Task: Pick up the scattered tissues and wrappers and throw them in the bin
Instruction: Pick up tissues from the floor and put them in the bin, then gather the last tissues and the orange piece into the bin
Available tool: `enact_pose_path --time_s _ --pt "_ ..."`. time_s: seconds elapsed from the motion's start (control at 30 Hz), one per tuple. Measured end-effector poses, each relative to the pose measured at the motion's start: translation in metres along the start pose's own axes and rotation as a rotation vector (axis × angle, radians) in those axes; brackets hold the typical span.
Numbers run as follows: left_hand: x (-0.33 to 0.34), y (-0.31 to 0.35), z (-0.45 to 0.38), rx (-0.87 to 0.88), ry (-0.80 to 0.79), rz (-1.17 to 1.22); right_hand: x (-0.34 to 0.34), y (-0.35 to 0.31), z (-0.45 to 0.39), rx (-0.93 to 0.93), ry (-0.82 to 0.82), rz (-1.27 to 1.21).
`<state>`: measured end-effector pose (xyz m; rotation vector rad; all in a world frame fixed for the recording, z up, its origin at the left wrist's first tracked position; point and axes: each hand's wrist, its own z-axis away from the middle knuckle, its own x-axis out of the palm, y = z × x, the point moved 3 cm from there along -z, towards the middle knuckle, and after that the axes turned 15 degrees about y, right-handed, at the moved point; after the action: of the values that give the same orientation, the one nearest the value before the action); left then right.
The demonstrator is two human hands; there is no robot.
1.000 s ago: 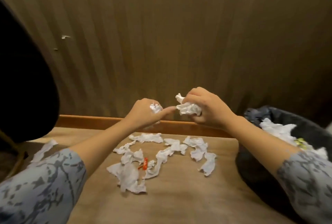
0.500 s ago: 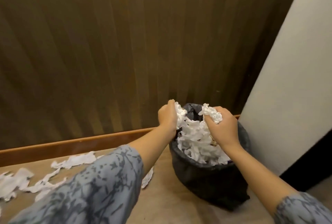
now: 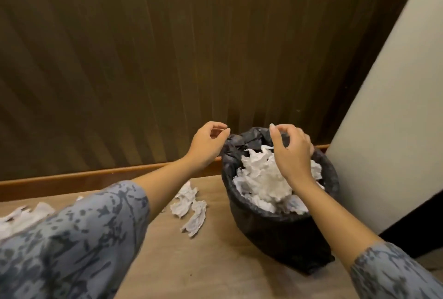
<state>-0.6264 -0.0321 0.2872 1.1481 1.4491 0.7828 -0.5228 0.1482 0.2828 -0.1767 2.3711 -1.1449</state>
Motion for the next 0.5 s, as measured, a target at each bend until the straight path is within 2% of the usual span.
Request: enact_pose_path --time_s 0.1,0.2,0.27,0.4,0.5 --pt "-0.055 -0.023 -0.002 0.042 -0.029 -0.164 0.028 -0.049 0.019 -0.156 -0.083 -0.175" --pt "-0.117 -0.044 -0.002 0.019 -0.102 -0.255 0.061 -0.091 0.05 -0.212 -0.224 -0.327" --pt "-0.161 -0.056 -0.002 -0.005 -0.097 -0.272 0.083 -0.112 0.074 -0.238 -0.325 -0.403" --pt "-0.236 -0.094 0.001 -0.155 0.085 -0.231 0.139 -0.119 0.125 -0.177 -0.578 -0.369" --pt "-0.274 -0.15 0.015 -0.304 0.26 -0.178 0.177 -0.1 0.161 -0.125 -0.687 -0.274"
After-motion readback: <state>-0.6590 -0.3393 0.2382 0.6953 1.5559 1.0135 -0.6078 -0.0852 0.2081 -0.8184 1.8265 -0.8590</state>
